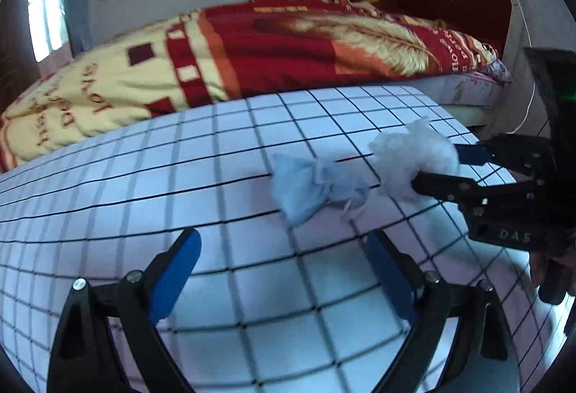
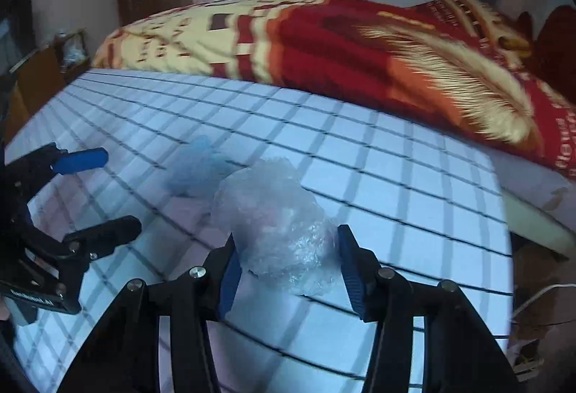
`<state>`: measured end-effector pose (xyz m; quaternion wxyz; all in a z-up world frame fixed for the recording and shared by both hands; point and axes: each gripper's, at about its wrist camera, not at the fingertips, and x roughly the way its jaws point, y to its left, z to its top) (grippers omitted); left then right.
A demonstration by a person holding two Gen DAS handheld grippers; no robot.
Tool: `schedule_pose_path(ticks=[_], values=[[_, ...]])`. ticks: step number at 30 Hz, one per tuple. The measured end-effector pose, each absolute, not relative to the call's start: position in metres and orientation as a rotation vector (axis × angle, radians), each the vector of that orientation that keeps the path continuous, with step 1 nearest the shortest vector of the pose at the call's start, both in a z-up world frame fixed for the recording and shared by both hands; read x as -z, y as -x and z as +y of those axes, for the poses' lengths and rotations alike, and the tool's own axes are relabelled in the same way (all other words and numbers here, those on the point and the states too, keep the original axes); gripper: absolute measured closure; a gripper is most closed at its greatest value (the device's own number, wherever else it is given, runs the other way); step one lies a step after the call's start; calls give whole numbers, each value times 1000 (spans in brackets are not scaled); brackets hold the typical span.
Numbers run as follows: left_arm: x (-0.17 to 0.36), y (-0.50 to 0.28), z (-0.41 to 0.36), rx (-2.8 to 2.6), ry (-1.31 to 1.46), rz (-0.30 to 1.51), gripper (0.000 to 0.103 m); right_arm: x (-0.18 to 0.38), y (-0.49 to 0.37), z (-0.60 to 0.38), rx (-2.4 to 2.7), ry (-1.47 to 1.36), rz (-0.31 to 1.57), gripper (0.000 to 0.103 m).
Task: Collect trash
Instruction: 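Grasp the blue face mask with the left tool while the right tool grasps the clear plastic bag, then carry the blue mask and plastic bag over the black bucket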
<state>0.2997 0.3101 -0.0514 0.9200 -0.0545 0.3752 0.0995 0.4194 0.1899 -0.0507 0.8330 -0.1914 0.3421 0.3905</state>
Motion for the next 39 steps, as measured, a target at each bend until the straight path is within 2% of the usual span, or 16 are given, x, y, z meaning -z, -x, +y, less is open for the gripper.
schedule_pose_path(ticks=[4,8,9,10,13,25,39], values=[[50,-327,302,-187,127,792,9,47,-438,172,-761,331,747,51],[50,-351,289,-196,82,823,15,47,-443,166,-751,311,765,51],[52,-355,290,-198,86,836,21,47,-443,164,-754,304,774,51],[56,-359,291,-188,113,862,35,46,-443,161,-757,289,781,52],[60,-358,296,-176,160,875,65,43,-439,155,-768,261,786,52],[18,-270,263,-118,92,710,67,9,-370,103,-770,237,681,53],[-4,-164,199,-81,84,657,67,-24,-253,20,-742,207,610,53]])
